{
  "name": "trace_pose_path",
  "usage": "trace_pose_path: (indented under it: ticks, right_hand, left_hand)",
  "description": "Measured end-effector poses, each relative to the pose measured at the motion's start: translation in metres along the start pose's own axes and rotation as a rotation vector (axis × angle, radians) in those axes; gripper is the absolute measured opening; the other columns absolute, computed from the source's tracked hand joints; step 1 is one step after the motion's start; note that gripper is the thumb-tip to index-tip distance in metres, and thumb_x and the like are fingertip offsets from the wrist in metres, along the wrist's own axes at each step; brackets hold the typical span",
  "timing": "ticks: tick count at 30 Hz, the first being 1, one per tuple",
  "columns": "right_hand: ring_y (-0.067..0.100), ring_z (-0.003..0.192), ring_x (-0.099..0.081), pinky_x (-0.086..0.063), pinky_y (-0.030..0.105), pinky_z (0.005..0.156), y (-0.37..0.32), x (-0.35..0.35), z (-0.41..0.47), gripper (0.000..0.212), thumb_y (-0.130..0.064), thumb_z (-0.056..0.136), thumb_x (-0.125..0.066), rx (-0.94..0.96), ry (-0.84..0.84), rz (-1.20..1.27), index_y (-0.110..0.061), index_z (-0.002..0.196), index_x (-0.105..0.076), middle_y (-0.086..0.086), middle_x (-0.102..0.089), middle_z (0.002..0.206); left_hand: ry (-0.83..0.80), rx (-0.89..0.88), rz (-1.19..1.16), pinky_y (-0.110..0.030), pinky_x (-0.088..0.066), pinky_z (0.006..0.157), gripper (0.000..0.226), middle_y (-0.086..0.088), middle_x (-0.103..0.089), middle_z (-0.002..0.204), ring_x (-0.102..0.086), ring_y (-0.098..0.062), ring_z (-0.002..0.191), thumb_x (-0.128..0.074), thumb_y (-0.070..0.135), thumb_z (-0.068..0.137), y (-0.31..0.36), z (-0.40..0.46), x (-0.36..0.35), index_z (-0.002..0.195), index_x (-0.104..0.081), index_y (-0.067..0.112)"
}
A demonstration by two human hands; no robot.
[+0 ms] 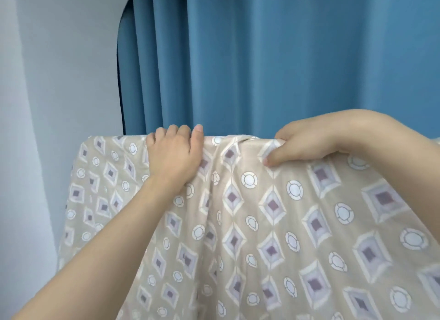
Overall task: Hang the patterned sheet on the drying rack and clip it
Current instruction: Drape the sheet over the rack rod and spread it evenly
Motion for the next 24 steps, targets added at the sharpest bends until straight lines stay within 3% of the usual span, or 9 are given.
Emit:
trace_pose_path:
  ticks: [5,7,9,12,17,20,24]
  right_hand:
    - [0.017,0.1,-0.058,-0.046,0.035,0.083,-0.056,-0.005,0.019,0.054,-0.066,0.093,-0.035,0.104,0.181,-0.016,-0.019,0.102,-0.06,-0.006,-0.061,0.107]
    - [0.021,0.106,-0.053,-0.042,0.036,0.082,-0.081,-0.01,0.032,0.051,-0.062,0.096,-0.029,0.114,0.263,-0.111,-0.02,0.11,-0.054,-0.004,-0.056,0.115]
    - [0.023,0.101,-0.051,-0.041,0.037,0.078,-0.108,-0.017,0.047,0.044,-0.06,0.097,-0.026,0.123,0.333,-0.199,-0.024,0.104,-0.049,-0.001,-0.055,0.111]
    - [0.024,0.088,-0.047,-0.036,0.036,0.07,-0.15,-0.026,0.072,0.04,-0.06,0.097,-0.025,0.146,0.416,-0.275,-0.023,0.097,-0.041,-0.002,-0.048,0.093]
    - [0.025,0.083,-0.044,-0.033,0.036,0.066,-0.217,-0.039,0.113,0.038,-0.056,0.099,-0.023,0.19,0.513,-0.298,-0.021,0.096,-0.037,-0.001,-0.044,0.089]
    - [0.027,0.083,-0.048,-0.033,0.035,0.065,-0.253,-0.045,0.135,0.038,-0.053,0.1,-0.025,0.228,0.58,-0.324,-0.018,0.098,-0.039,0.002,-0.052,0.095]
    - [0.029,0.098,-0.058,-0.034,0.035,0.065,-0.297,-0.052,0.164,0.041,-0.051,0.099,-0.03,0.281,0.669,-0.313,-0.016,0.115,-0.045,0.004,-0.06,0.109]
  left_hand:
    - [-0.026,-0.091,-0.216,-0.043,-0.034,0.088,0.049,0.004,-0.047,0.074,-0.045,-0.027,0.082,-0.012,0.049,0.096,-0.024,0.016,-0.011,0.074,-0.042,0.018]
    - [0.002,-0.137,-0.256,-0.041,-0.033,0.083,0.047,0.007,-0.043,0.071,-0.042,-0.024,0.077,-0.014,0.048,0.097,-0.037,0.017,-0.009,0.074,-0.041,0.017]
    - [0.03,-0.171,-0.27,-0.04,-0.033,0.08,0.044,0.007,-0.043,0.071,-0.04,-0.023,0.076,-0.015,0.048,0.097,-0.056,0.019,-0.007,0.074,-0.039,0.02]
    - [0.054,-0.199,-0.289,-0.039,-0.033,0.081,0.041,0.005,-0.048,0.084,-0.041,-0.022,0.082,-0.012,0.052,0.095,-0.099,0.028,-0.01,0.083,-0.041,0.025]
    - [0.096,-0.161,-0.279,-0.041,-0.035,0.086,0.05,-0.003,-0.057,0.095,-0.049,-0.027,0.091,-0.017,0.047,0.097,-0.198,0.039,-0.021,0.098,-0.054,0.015]
    - [0.117,-0.112,-0.29,-0.04,-0.035,0.096,0.048,-0.006,-0.058,0.112,-0.05,-0.027,0.106,-0.024,0.043,0.097,-0.252,0.038,-0.026,0.112,-0.056,0.011]
    - [0.08,-0.112,-0.394,-0.033,-0.028,0.107,0.049,-0.005,-0.042,0.135,-0.034,-0.022,0.124,-0.043,0.024,0.089,-0.294,0.03,-0.03,0.135,-0.04,0.009]
Point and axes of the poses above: each hand's wrist, its own z-axis towards the middle knuckle, its own x-axis out of the back of the hand, y = z × x, the point moved 6 cm from there along z, towards the middle knuckle
